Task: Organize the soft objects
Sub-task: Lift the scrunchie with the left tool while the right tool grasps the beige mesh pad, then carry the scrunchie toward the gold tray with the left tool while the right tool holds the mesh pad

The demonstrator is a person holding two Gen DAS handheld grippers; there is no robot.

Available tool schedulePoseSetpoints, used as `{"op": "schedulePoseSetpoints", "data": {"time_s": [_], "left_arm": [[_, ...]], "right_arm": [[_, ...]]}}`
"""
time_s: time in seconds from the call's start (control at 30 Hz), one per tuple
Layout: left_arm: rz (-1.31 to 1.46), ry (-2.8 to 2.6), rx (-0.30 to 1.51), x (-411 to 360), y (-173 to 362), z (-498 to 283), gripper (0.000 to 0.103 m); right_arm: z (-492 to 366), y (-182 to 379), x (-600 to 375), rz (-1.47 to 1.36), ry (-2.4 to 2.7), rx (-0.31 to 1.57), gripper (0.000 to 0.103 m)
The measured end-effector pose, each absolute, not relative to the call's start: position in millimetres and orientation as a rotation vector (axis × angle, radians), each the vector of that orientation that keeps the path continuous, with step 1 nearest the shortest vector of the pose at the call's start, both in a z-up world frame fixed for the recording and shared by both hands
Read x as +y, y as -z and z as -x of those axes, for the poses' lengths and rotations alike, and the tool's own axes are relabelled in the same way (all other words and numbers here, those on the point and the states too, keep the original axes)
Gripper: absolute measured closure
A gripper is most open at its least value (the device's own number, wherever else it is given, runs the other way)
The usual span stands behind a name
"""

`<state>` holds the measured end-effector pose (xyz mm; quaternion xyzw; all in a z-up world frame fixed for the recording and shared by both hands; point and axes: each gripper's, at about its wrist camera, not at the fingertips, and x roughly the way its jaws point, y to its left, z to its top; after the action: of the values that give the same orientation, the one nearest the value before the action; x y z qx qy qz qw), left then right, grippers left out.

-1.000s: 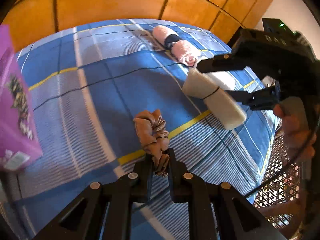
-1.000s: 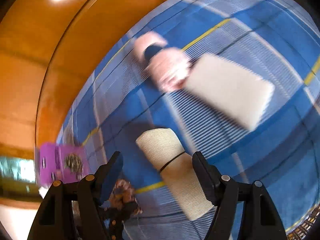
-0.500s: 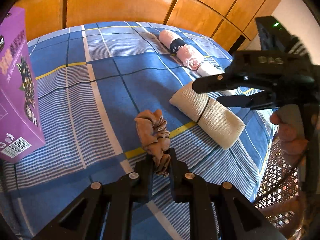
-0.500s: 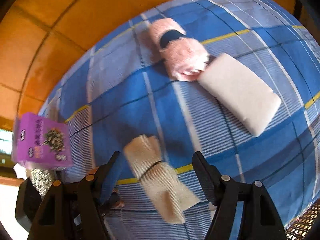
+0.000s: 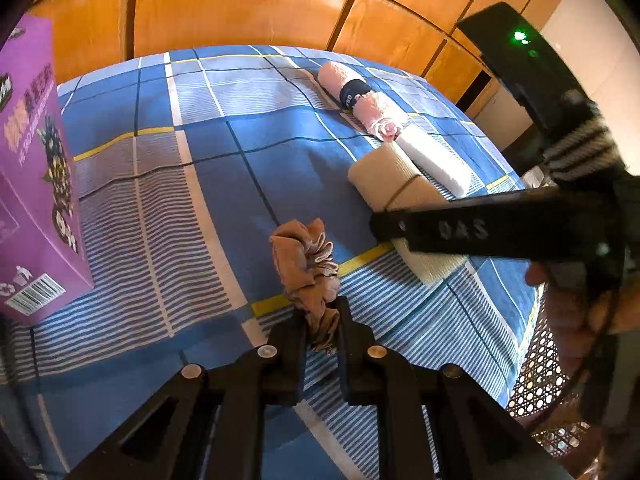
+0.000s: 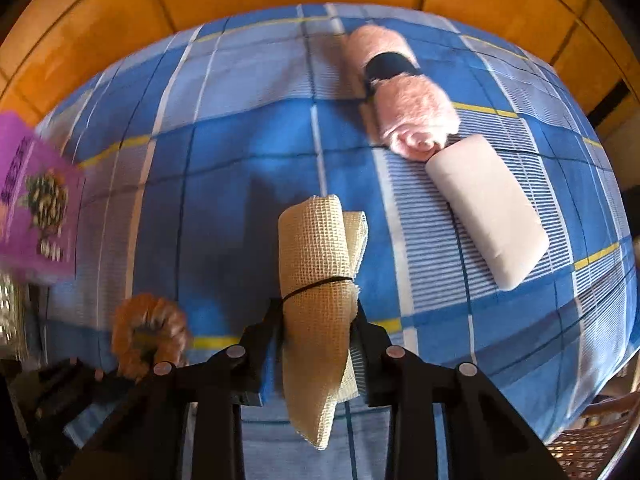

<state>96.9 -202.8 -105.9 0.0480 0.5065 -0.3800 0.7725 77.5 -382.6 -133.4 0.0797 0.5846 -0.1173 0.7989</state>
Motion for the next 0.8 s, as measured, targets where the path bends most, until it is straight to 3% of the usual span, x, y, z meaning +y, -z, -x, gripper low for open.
{"op": "schedulePoseSetpoints", "data": {"time_s": [0.33,0.53,0.8], "left_arm": [[-0.106,0.816,0.976,-220,42,-110,0.092],[-0.089,0.756,0.909,-231,-11,-158,0.092],[-0.022,0.548,0.74,-166,-86,-224,0.092]], "right_arm": [[-64,128,-416,-0.225,0.244,1.241,0.068],[-70,133,-403,-0.219,0.239,1.237,0.066],[-77,138,-381,-0.17,0.246,1.234,0.064]]}}
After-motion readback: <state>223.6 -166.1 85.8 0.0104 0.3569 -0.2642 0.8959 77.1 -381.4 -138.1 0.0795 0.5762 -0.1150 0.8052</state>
